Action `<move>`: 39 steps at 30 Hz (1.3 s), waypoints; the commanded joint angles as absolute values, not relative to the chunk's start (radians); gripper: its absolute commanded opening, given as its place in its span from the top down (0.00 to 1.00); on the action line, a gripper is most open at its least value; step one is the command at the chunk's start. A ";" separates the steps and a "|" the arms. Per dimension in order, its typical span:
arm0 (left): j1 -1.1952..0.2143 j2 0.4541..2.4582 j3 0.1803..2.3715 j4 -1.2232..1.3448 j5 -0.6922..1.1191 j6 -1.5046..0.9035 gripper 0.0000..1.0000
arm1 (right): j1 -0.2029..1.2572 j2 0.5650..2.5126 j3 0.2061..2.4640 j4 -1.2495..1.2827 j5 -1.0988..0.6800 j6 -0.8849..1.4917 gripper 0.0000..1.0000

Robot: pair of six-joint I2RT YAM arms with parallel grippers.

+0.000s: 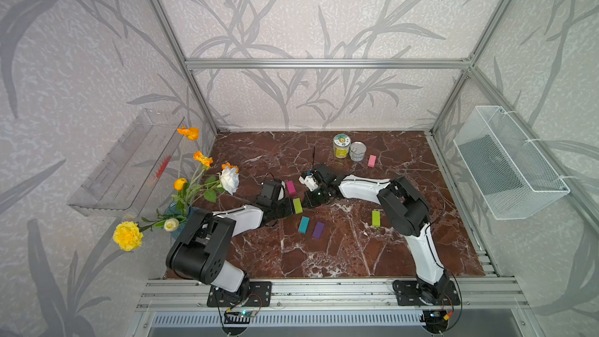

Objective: Assemble the letter v with building blocks
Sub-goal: Move the building block to the center of the board, then assemble the building block at the center of the board.

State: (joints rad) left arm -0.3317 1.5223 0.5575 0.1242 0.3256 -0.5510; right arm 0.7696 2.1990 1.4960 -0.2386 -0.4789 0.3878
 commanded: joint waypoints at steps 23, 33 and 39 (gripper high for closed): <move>-0.321 1.408 0.501 0.030 0.184 -0.556 1.00 | 0.792 2.053 1.236 -0.114 -0.510 0.485 0.99; -0.307 1.463 0.489 0.164 0.283 -0.578 1.00 | 0.802 2.100 1.245 -0.011 -0.576 0.549 0.99; -0.305 1.509 0.475 0.222 0.302 -0.609 1.00 | 0.802 2.144 1.302 -0.016 -0.566 0.552 1.00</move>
